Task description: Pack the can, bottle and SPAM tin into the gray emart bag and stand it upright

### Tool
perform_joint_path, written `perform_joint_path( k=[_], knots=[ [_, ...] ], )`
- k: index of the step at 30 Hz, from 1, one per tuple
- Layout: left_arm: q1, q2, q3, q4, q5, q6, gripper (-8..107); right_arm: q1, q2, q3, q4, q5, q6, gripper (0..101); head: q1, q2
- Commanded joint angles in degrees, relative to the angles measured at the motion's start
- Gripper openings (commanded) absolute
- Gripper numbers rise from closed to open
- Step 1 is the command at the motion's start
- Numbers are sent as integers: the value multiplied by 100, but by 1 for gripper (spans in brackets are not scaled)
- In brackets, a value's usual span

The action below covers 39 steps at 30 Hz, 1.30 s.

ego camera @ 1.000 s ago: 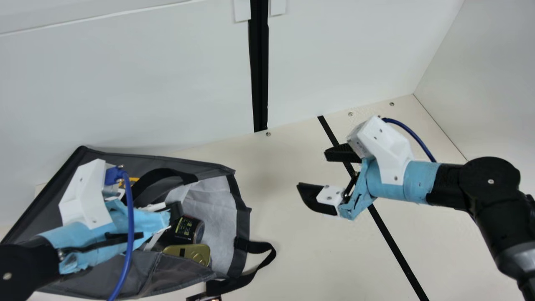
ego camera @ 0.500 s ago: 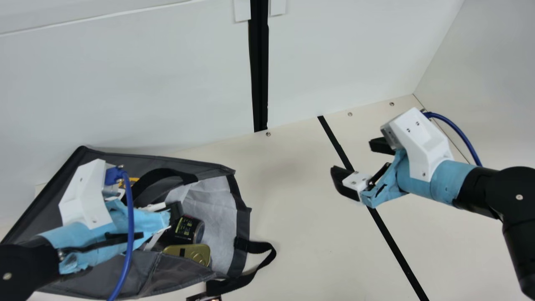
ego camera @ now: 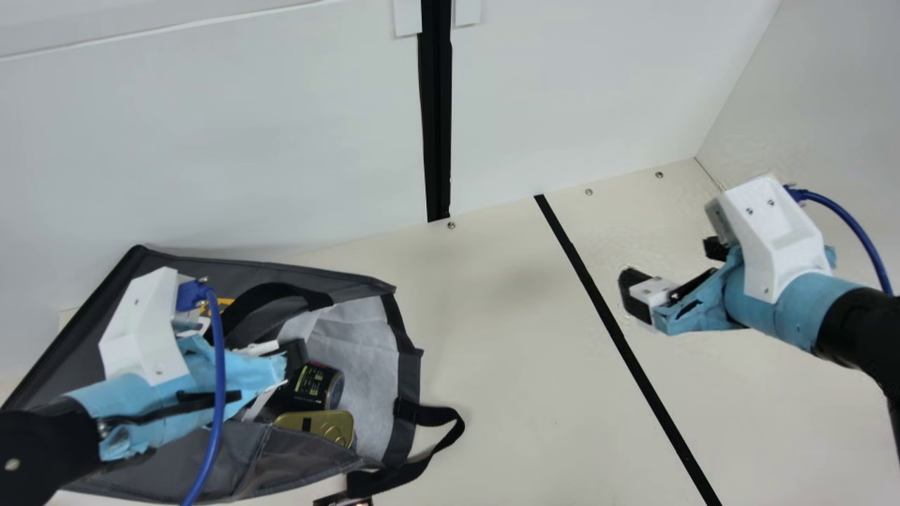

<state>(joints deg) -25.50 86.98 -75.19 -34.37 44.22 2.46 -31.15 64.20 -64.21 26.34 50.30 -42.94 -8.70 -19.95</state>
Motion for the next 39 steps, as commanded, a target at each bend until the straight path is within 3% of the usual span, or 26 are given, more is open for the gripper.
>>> perform_joint_path(
  k=[1, 10, 21, 28, 39],
  knots=[
    [0, 0, 0, 0, 0, 0, -8, 4, -30, -33, -379, 23, 380, 95, -130, -5],
    [0, 0, 0, 0, 0, 0, -8, 95, -205, -199, -1321, 241, 1258, 95, -130, -5],
    [0, 0, 0, 0, 0, 0, -8, 184, -388, -467, -2103, 696, 1972, 95, -130, -5],
    [0, 0, 0, 0, 0, 0, -8, 183, -478, -719, -2262, 1109, 2150, 95, -130, -5],
    [0, 0, 0, 0, 0, 0, -8, -212, -502, -1220, -2102, 1960, 2152, 95, -130, -5]
  ],
)
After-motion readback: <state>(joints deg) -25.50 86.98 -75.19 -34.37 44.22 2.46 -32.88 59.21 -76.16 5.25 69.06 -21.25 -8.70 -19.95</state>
